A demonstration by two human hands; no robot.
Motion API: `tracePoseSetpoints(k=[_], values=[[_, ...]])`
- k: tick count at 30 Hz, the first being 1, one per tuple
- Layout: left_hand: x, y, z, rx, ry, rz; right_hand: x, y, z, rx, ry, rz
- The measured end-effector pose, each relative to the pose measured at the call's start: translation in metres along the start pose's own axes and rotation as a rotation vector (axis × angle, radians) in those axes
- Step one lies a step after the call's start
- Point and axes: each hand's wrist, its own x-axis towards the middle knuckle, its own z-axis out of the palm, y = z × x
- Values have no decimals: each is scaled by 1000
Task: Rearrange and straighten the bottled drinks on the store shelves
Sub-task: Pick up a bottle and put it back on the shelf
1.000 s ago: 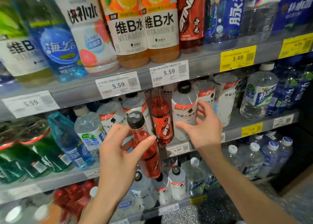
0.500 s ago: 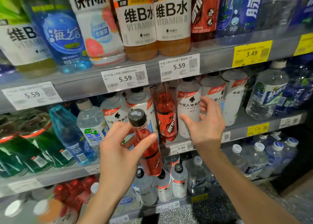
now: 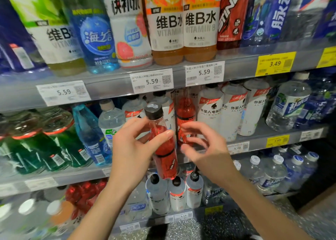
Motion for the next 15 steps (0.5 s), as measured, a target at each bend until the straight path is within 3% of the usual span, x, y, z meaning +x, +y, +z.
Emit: tracePoseSetpoints(k=[3,7,15], values=[[0,8,-17,-7,-10,-1,-7,-15,18,-1,-235,37],[-5,16,-51,-26,-7,1,-11,-40,44,40,-280,54],[-33,9,-125,-57,24,-50,-24,-81,112,51,-337,-100]])
